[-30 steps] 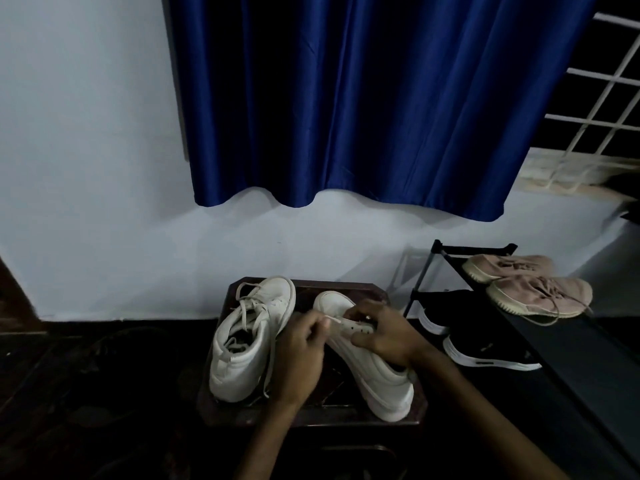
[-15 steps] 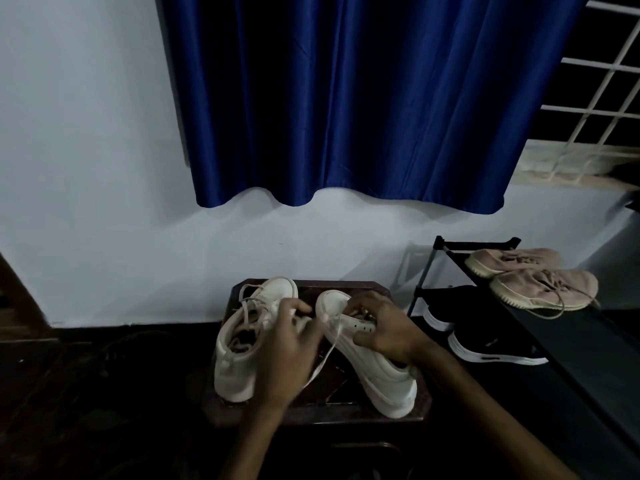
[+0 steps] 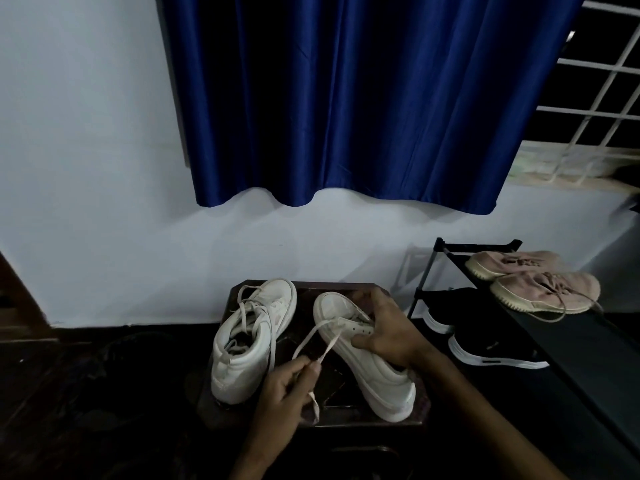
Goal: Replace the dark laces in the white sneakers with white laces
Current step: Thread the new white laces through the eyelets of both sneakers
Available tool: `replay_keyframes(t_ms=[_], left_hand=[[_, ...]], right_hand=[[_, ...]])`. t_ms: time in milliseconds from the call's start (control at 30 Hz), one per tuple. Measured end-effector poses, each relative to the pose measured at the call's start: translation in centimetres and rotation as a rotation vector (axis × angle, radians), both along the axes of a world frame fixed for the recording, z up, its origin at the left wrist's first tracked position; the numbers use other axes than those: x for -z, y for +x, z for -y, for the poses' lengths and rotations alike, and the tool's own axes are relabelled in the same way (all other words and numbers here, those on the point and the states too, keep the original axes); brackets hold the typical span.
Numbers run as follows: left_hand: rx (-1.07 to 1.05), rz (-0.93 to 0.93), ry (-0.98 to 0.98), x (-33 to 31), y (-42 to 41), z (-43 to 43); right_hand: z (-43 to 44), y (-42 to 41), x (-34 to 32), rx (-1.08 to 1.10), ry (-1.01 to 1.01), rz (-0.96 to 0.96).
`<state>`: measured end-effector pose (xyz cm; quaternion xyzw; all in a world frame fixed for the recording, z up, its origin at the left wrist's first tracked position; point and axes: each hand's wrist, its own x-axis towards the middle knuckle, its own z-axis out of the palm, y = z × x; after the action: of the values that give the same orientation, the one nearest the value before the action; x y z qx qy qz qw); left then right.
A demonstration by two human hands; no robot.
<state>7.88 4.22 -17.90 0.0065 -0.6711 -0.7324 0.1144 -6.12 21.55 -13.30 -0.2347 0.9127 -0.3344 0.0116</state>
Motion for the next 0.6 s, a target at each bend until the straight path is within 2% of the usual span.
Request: replay_keyframes(t_ms=[67,133,300,367,500,600], left_hand=[[-0.024,-0.028,-0.069,0.7,-0.2,-0.8],[-0.053,-0.045,-0.219,1.4,-1.2,-2.0],[-0.221,-0.109,-0.896,2.6,-4.1,-3.3],[-0.247,-0.079,-1.072,2.7,-4.4,-3.7],[-0.244,-0.008,-1.208,2.5,-4.0,-4.1],[-0.227,-0.013,-1.19,2.8,-4.0,-4.2]], right_hand=[[0.0,0.0,0.1,0.014,-0.009,0.005],[0.0,-0.1,0.1,0.025,0.006,0.021],[0.1,0.0,0.4,0.084,0.037,0.019],[0.2,0.1,0.1,0.049,0.064,-0.012],[1.8,0.3,-1.9,-0.159,0.021,-0.076],[6.2,1.2,-3.2,-0.269,0.161,-0.141]])
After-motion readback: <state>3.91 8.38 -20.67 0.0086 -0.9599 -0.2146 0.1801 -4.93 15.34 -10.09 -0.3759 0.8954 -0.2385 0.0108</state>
